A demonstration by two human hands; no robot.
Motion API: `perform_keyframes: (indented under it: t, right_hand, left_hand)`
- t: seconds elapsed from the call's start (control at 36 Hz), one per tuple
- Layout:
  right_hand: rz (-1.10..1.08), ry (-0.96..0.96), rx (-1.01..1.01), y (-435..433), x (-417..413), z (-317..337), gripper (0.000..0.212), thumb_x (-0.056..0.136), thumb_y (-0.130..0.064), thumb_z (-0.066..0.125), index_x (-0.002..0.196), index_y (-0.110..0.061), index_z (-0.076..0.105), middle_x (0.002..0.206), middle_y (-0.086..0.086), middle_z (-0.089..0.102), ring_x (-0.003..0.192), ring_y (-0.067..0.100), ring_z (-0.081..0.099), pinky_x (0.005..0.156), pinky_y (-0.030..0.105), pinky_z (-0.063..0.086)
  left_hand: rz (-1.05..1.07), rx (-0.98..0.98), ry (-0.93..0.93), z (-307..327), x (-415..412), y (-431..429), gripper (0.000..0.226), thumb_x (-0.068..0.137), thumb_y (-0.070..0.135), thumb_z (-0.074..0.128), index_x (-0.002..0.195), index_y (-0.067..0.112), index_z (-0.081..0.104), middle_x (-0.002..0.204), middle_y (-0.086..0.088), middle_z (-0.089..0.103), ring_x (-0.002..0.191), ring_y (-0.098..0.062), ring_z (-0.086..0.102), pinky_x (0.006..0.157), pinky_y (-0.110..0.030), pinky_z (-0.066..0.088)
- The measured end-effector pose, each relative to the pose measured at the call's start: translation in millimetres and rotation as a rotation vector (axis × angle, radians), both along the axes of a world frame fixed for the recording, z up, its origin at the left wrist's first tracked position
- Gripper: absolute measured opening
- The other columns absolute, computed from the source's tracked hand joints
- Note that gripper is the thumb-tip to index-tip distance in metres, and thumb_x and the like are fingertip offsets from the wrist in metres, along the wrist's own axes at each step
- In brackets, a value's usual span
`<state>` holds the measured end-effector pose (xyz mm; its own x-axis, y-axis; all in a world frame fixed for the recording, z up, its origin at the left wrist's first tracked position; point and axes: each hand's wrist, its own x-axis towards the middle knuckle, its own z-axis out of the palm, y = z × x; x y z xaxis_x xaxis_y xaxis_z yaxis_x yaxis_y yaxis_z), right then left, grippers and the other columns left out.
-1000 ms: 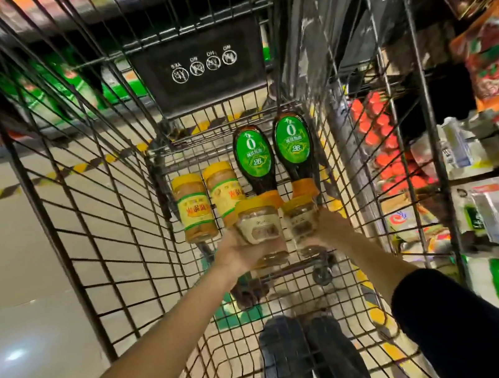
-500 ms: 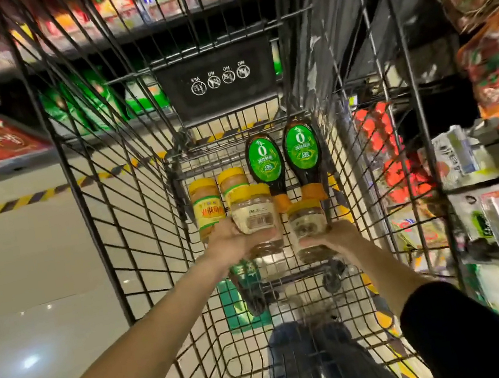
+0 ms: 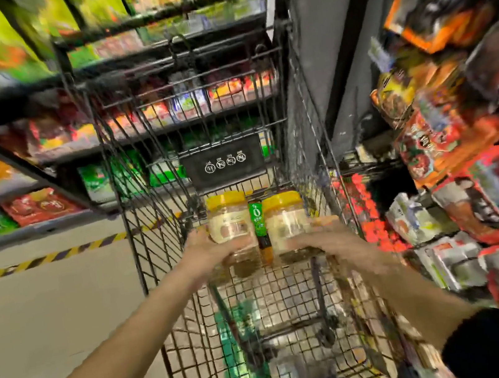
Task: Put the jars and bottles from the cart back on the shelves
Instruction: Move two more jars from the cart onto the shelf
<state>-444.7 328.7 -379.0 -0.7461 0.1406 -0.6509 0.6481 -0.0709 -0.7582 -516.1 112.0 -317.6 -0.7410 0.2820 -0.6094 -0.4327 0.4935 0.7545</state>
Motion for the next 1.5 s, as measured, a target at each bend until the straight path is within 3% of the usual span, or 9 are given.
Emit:
perform_keyframes:
  t: [0.14,0.28,0.44,0.69,0.83,1.03,1.17,1.31,1.5]
  right_hand:
    - [-0.001,0.154,0.032,14,1,72,0.046,0.059,-0.008,0.085,0.102,-0.011,0.07,0.098,0.004,0.074,0.092,0.016,0.07,0.088,0.032,0.054]
    - [-0.048,0.298,0.066,33,14,139,0.06,0.045,-0.016,0.087,0.102,-0.008,0.07,0.094,0.005,0.075,0.092,0.018,0.07,0.092,0.039,0.052]
    - [-0.131,0.459,0.175,48,39,198,0.047,0.051,-0.004,0.087,0.092,-0.015,0.069,0.086,-0.003,0.076,0.088,0.014,0.07,0.082,0.029,0.055]
    - [-0.336,0.553,0.4,53,115,270,0.058,0.05,-0.009,0.09,0.104,-0.011,0.068,0.093,-0.003,0.075,0.088,0.009,0.068,0.086,0.029,0.054]
    - [-0.498,0.574,0.49,42,183,301,0.079,0.035,-0.03,0.093,0.107,-0.013,0.066,0.101,0.002,0.073,0.097,0.016,0.067,0.09,0.036,0.053]
    - [-0.738,0.593,0.656,10,294,340,0.062,0.042,-0.022,0.092,0.098,-0.018,0.067,0.095,-0.003,0.073,0.085,0.011,0.068,0.075,0.026,0.053]
    - [-0.884,0.549,0.786,-20,382,362,0.047,0.055,-0.01,0.088,0.095,-0.022,0.067,0.098,0.001,0.073,0.093,0.018,0.068,0.083,0.033,0.054]
    - [-1.067,0.538,0.852,-57,474,373,0.041,0.058,-0.005,0.085,0.088,-0.026,0.065,0.074,-0.018,0.072,0.072,-0.004,0.067,0.065,0.012,0.053]
    - [-1.331,0.45,0.939,-116,606,382,0.046,0.057,-0.009,0.085,0.096,-0.024,0.066,0.084,-0.013,0.075,0.082,0.002,0.069,0.07,0.018,0.055]
  left_hand:
    - [-0.01,0.044,0.151,56,5,12,0.047,0.064,0.02,0.083,0.105,0.017,0.061,0.098,0.0,0.071,0.085,-0.009,0.067,0.068,-0.022,0.054]
    - [-0.015,0.135,0.279,110,13,34,0.047,0.067,0.015,0.082,0.108,0.013,0.06,0.092,0.006,0.069,0.081,-0.002,0.064,0.054,-0.005,0.048]
    - [-0.094,0.22,0.394,164,22,57,0.048,0.066,0.014,0.082,0.108,0.014,0.058,0.092,0.005,0.069,0.073,0.001,0.067,0.054,-0.006,0.047]
    - [-0.335,0.387,0.528,228,50,84,0.043,0.065,0.006,0.082,0.1,0.017,0.059,0.091,0.006,0.07,0.067,0.008,0.066,0.056,-0.006,0.048]
    - [-0.462,0.488,0.599,255,81,94,0.037,0.065,0.008,0.083,0.09,0.022,0.06,0.085,0.01,0.068,0.063,0.011,0.064,0.055,-0.005,0.048]
    - [-0.696,0.635,0.545,288,145,107,0.045,0.062,0.009,0.083,0.101,0.017,0.062,0.094,0.004,0.072,0.076,-0.002,0.069,0.065,-0.014,0.055]
    - [-0.863,0.72,0.523,311,214,126,0.039,0.067,0.011,0.081,0.09,0.027,0.052,0.086,0.013,0.063,0.073,0.003,0.06,0.058,-0.009,0.05]
    - [-1.059,0.768,0.444,324,291,145,0.05,0.062,0.017,0.083,0.106,0.016,0.059,0.096,0.005,0.069,0.086,-0.005,0.066,0.067,-0.017,0.053]
    - [-1.328,0.865,0.357,336,425,161,0.039,0.065,0.011,0.081,0.093,0.023,0.057,0.094,0.005,0.068,0.073,0.002,0.065,0.058,-0.008,0.052]
